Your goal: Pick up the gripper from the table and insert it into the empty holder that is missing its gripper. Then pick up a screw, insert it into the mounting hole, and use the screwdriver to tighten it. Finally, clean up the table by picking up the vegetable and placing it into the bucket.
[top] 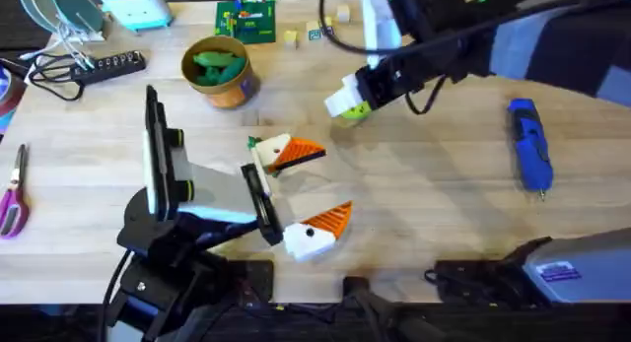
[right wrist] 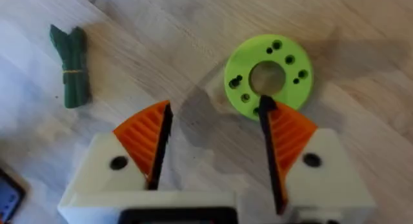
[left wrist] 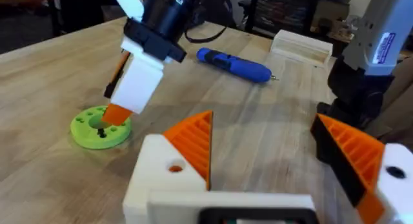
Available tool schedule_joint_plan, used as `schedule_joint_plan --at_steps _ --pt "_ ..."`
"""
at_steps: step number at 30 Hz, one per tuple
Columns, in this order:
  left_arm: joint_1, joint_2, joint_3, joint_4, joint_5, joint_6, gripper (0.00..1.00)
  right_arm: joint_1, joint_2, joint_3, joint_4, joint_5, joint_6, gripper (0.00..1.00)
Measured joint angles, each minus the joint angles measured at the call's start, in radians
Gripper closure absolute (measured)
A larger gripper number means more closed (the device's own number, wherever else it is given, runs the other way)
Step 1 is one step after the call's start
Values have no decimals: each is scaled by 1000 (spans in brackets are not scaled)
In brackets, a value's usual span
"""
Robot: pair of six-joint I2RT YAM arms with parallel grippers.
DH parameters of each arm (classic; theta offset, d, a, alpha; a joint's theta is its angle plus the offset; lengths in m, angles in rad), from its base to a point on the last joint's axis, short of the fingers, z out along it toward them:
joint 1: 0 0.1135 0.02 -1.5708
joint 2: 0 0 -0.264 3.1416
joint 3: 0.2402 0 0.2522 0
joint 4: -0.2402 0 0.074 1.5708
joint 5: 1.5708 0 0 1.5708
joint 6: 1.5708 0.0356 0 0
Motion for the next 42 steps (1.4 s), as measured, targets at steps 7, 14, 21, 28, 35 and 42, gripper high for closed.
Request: schedule_joint_plan --at_steps 7,14,21,28,35,42 --pt "0 0 0 0 0 0 8 62 27 1 33 131 -49 363" --pt "0 0 0 0 0 0 8 68 92 1 58 161 -57 499" --pt "0 0 0 0 0 0 9 79 92 1 112 173 -62 609" --pt "0 0 0 0 0 0 8 85 119 1 115 176 -69 639" --pt "0 0 0 0 0 0 8 85 133 1 115 176 -69 684" --pt "0 0 0 0 0 0 8 85 136 1 117 176 -69 687"
